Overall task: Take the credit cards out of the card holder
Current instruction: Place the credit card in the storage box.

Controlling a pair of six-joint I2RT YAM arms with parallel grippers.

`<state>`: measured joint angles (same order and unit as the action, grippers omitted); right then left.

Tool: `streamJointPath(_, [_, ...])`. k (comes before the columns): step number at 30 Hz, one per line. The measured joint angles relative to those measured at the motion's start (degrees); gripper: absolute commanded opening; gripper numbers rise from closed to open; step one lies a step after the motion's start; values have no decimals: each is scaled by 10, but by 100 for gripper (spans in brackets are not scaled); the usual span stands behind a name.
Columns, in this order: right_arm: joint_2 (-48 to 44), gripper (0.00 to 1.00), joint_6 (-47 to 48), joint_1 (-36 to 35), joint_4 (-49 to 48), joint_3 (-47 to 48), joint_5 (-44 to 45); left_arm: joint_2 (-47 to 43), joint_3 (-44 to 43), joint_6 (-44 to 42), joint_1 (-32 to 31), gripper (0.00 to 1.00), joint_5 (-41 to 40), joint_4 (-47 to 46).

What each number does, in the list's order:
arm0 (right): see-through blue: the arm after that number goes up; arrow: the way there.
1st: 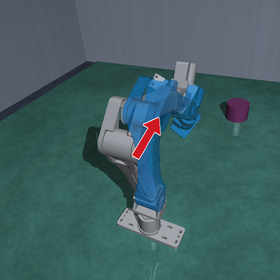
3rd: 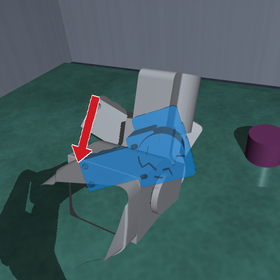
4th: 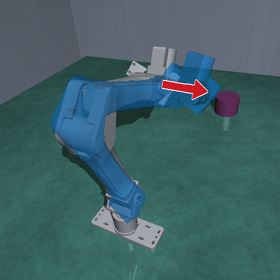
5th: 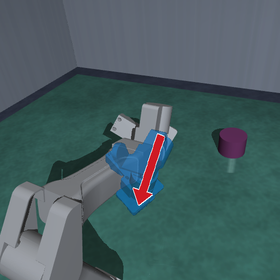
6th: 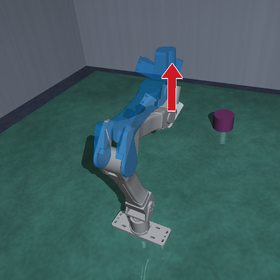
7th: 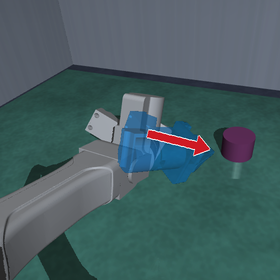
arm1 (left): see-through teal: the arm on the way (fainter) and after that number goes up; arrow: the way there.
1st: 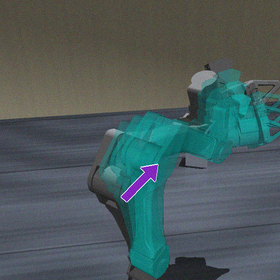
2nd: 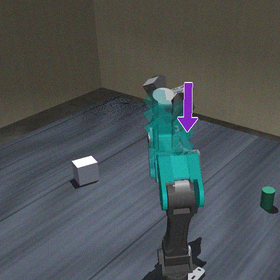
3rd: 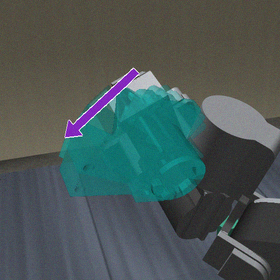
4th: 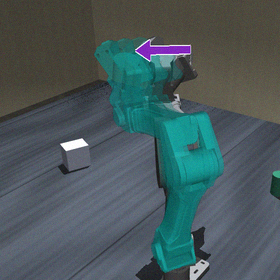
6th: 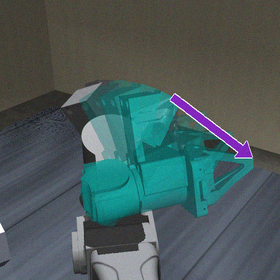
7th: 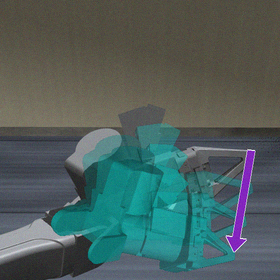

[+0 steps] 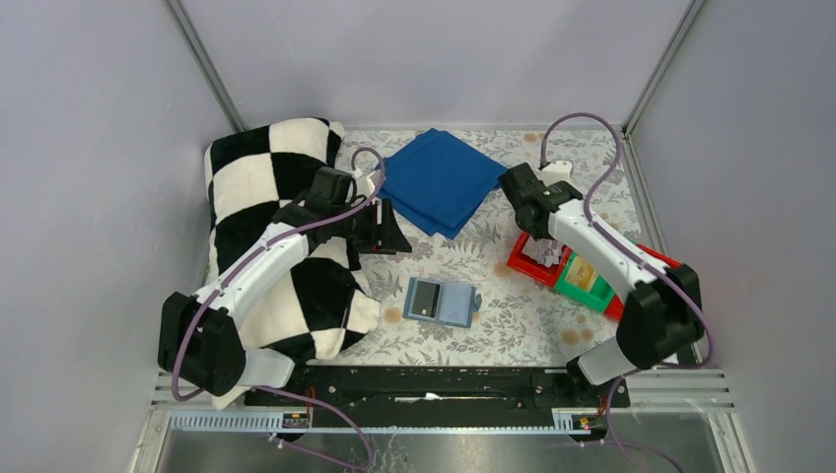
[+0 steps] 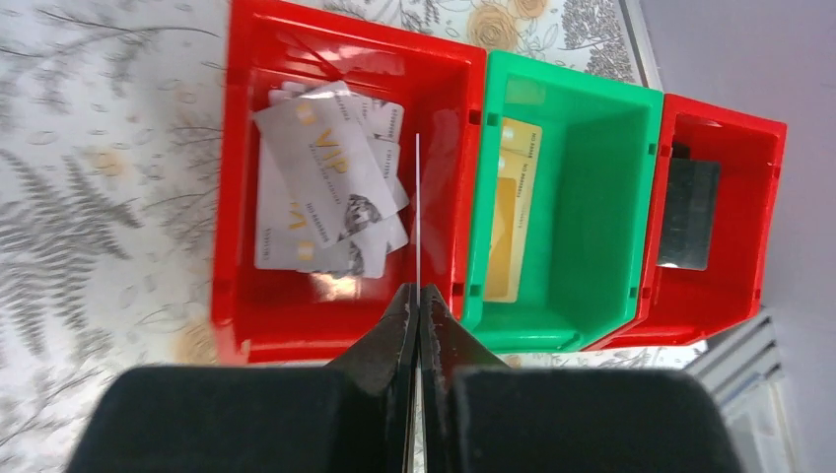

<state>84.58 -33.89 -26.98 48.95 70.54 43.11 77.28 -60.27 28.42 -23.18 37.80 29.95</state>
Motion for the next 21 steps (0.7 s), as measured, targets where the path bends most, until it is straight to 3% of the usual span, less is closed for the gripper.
streamJointPath(14, [135,1,63,62,-63,-2,-16,-32,0,-10,0,61,-10,33])
streamJointPath(18, [158,15,67,69,-82,-6,-36,-34,4,-10,0,61,-12,37])
streamJointPath(21, [173,35,71,71,-90,-7,-50,-34,4,-16,-1,61,-16,46])
